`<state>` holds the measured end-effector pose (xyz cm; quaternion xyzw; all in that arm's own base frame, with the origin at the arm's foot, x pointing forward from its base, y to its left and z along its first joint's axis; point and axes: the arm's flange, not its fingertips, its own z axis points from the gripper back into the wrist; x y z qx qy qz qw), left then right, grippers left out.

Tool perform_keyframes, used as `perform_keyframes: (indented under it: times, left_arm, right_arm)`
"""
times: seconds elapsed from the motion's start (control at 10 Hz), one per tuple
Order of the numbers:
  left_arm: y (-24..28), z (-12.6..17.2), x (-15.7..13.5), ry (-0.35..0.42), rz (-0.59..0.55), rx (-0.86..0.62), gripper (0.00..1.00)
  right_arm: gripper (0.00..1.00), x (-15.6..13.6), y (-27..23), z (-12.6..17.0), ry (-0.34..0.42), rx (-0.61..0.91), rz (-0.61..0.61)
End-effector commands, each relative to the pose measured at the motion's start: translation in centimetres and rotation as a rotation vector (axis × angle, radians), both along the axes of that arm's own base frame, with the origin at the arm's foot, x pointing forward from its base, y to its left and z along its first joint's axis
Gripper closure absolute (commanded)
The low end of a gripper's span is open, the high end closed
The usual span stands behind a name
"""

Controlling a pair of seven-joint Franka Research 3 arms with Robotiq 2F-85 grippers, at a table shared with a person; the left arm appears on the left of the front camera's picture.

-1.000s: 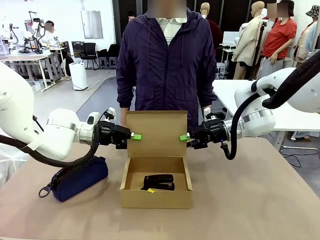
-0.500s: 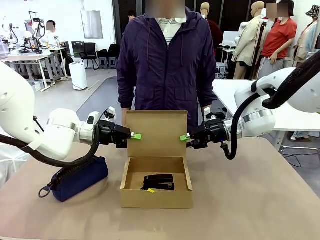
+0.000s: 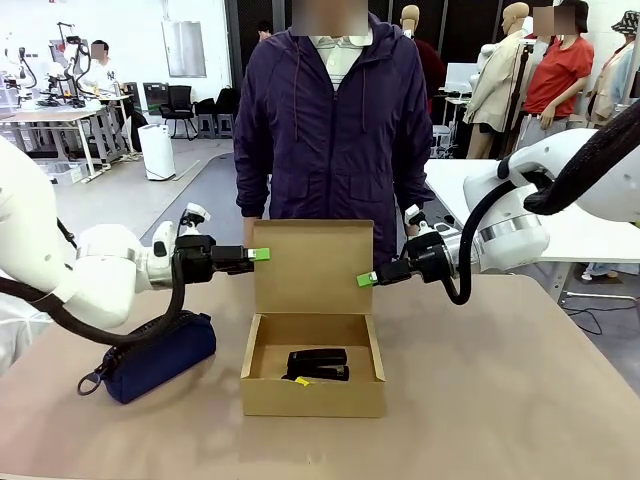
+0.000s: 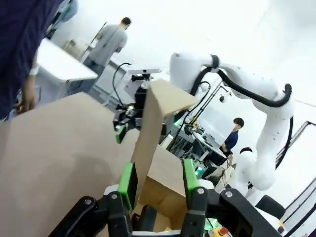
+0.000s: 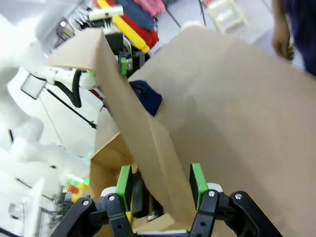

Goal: Pack the items into the box.
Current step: Close the Mailer Box.

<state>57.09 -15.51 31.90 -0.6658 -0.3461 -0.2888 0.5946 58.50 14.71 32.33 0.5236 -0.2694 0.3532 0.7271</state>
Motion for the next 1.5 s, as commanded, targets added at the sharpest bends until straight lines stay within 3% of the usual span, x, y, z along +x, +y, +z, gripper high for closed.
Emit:
perform_keyframes:
  times: [0.0, 0.2, 0.4, 0.6, 0.8, 1.1, 1.4]
  left_arm:
    - [0.3, -0.8, -1.9, -0.076, -0.060, -0.033, 0.49]
    - [0.2, -1.1, -2.8, -0.152, -0.091, 0.007, 0.49]
    - [0.2, -1.3, -3.5, -0.293, -0.067, 0.022, 0.49]
    - [0.4, -1.4, -4.5, -0.498, 0.021, 0.053, 0.49]
    - [0.7, -1.4, -5.3, -0.618, 0.050, 0.094, 0.49]
    - [0.1, -1.4, -6.7, -0.664, -0.068, 0.173, 0.49]
    - [0.0, -1.1, -7.0, -0.687, -0.076, 0.169, 0.49]
  right_arm:
    - [0.38, -2.3, 0.0, -0.3, -0.190, 0.089, -0.032]
    - [0.38, -3.8, -0.5, 0.8, -0.315, 0.154, -0.036]
    - [0.38, -5.5, 0.0, 1.6, -0.382, 0.153, 0.012]
    - [0.38, -6.4, 0.2, 1.0, -0.421, 0.136, 0.032]
    - [0.38, -7.1, -0.1, -0.1, -0.429, 0.139, 0.034]
    - [0.38, -8.1, -0.7, -0.9, -0.423, 0.155, 0.019]
    - [0.38, -8.2, -0.7, -1.0, -0.416, 0.145, 0.044]
